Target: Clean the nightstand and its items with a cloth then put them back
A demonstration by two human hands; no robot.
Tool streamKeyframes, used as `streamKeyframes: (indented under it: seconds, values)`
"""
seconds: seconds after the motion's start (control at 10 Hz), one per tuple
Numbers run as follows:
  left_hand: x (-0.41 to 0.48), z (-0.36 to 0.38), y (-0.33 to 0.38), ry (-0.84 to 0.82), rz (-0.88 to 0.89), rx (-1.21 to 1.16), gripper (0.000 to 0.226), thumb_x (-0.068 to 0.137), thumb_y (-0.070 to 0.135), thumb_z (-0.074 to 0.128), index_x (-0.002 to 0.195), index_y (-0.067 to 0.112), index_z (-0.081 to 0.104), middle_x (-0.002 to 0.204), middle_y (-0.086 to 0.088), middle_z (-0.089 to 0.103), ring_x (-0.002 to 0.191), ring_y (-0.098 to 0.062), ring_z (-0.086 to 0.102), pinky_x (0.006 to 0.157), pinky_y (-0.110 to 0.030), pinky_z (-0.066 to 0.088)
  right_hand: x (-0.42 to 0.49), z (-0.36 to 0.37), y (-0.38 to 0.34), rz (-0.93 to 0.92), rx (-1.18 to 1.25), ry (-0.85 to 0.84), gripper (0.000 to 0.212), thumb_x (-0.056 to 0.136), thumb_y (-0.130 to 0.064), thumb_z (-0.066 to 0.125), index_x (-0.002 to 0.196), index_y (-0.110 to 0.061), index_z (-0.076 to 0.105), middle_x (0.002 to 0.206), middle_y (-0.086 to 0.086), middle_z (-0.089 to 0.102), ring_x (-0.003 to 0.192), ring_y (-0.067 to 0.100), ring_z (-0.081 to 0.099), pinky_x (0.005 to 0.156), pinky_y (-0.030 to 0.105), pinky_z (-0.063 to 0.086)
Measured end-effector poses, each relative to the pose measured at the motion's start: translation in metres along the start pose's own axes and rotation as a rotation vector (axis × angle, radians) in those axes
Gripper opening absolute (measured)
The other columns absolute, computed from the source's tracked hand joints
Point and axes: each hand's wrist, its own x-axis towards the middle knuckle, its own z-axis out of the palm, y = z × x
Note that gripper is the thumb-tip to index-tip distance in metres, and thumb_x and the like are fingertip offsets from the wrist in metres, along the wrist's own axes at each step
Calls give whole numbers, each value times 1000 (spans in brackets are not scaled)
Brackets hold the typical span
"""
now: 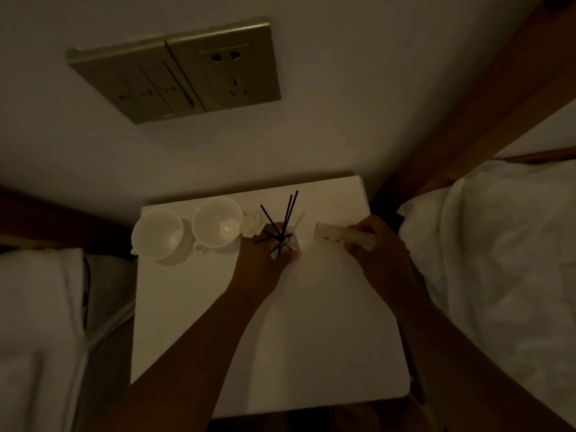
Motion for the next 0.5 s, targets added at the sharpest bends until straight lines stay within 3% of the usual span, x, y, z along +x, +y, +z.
streamKeyframes:
  seconds: [0.1, 0.2, 0.3, 0.4, 0.5]
  values:
    - [14, 3, 2, -20, 7, -36, 17, 73, 9, 68, 88, 6, 62, 86, -13, 65, 86, -30, 63, 86, -54, 50, 20, 0, 1, -7, 15, -11, 20, 85, -30, 67, 92, -38, 50, 85, -25, 55, 78, -6, 55, 61, 7, 38]
    - [20, 5, 4, 84, 40, -39, 22, 72, 7, 72, 91, 13, 62, 85, 3, 65, 87, -6, 62, 87, -30, 50, 31, 3, 0, -23, 13, -12, 21, 84, -26, 69, 94, -34, 51, 90, -21, 56, 84, 3, 57, 63, 11, 41]
    - [20, 8, 4, 87, -6, -69, 24, 74, 10, 71, 95, 6, 61, 90, -8, 64, 91, -21, 62, 91, -45, 50, 33, 5, 4, -7, 56, -13, 37, 81, -19, 72, 110, -32, 52, 108, -11, 59, 102, 10, 59, 74, 16, 49]
    - [10, 12, 3, 99, -110, 45, 50, 75, 13, 77, 119, 11, 54, 120, -8, 58, 112, -25, 54, 104, -45, 43, 22, 0, 1, 17, 150, 21, 70, 76, -11, 78, 135, -25, 42, 124, -5, 52, 110, 10, 53, 78, 10, 47]
    - [-11, 17, -3, 152, -143, 104, 87, 76, 19, 78, 146, 11, 27, 151, -6, 32, 140, -21, 31, 117, -36, 26, 6, -4, 1, 81, 238, 102, 79, 76, -13, 78, 142, -18, 35, 132, 2, 51, 113, 12, 52, 78, 8, 46]
